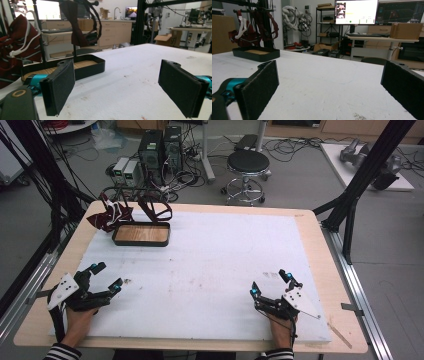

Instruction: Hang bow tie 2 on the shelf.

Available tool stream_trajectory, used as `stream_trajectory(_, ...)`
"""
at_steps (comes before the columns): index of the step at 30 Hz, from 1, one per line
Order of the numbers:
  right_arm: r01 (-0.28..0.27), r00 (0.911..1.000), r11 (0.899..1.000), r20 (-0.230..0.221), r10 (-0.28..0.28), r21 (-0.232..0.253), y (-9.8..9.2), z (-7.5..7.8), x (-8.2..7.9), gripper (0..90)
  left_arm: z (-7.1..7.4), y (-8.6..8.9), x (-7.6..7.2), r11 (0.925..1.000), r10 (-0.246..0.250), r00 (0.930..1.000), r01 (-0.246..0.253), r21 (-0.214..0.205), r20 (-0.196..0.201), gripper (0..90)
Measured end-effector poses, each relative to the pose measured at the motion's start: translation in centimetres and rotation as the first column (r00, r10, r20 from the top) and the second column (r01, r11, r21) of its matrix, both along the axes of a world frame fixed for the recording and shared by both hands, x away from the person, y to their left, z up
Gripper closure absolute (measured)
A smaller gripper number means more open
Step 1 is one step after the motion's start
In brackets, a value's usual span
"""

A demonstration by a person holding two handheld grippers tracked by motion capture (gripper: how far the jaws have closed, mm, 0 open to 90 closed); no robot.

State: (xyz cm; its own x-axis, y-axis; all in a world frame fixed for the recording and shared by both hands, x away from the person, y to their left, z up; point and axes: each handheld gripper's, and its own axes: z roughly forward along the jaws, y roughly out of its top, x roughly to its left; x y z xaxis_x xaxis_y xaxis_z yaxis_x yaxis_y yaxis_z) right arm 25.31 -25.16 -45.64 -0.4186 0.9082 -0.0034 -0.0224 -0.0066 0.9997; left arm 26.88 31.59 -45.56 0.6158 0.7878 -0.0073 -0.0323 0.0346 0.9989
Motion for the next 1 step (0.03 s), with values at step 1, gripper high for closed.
stream_trajectory(1,0.003,1.0000,1.000,0.003,-0.003,-0.003,-0.01,-0.01,0.01,0.6,0.00,-0.02,-0.07,1.0000,0.000,1.0000,0.000,0.006,0.005,14.3)
